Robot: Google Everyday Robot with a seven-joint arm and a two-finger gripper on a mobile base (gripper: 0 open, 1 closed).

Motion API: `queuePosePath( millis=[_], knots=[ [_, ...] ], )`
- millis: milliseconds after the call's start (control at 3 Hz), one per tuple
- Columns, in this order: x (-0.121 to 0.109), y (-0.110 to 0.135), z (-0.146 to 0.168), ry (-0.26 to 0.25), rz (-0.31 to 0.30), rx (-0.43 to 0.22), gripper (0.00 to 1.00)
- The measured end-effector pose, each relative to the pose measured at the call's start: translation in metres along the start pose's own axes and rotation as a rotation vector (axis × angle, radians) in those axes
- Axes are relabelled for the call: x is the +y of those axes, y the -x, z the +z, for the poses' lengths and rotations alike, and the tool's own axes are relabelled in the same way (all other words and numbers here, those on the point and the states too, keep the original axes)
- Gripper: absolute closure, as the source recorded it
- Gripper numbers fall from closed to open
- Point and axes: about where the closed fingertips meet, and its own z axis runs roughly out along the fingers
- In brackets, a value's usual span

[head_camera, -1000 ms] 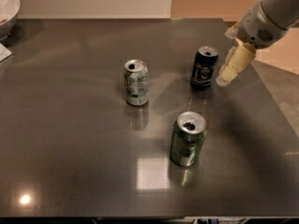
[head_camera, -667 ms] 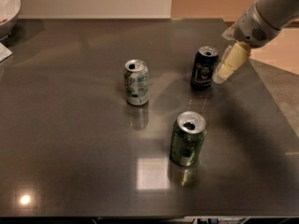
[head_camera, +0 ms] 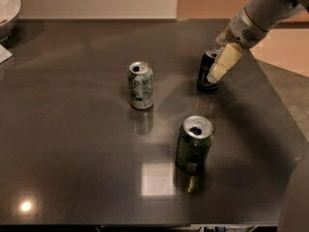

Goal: Pick pepsi can

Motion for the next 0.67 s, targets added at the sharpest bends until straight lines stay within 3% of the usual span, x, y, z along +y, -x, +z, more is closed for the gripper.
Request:
queuePosePath(
  millis=[333,667],
  knots=[
    [-0.0013,0.0037,0.0100,0.022,-0.001,0.004,0.17],
    [-0.0005,0.0030,0.0128,0.027,-0.005,0.016,0.41]
  ],
)
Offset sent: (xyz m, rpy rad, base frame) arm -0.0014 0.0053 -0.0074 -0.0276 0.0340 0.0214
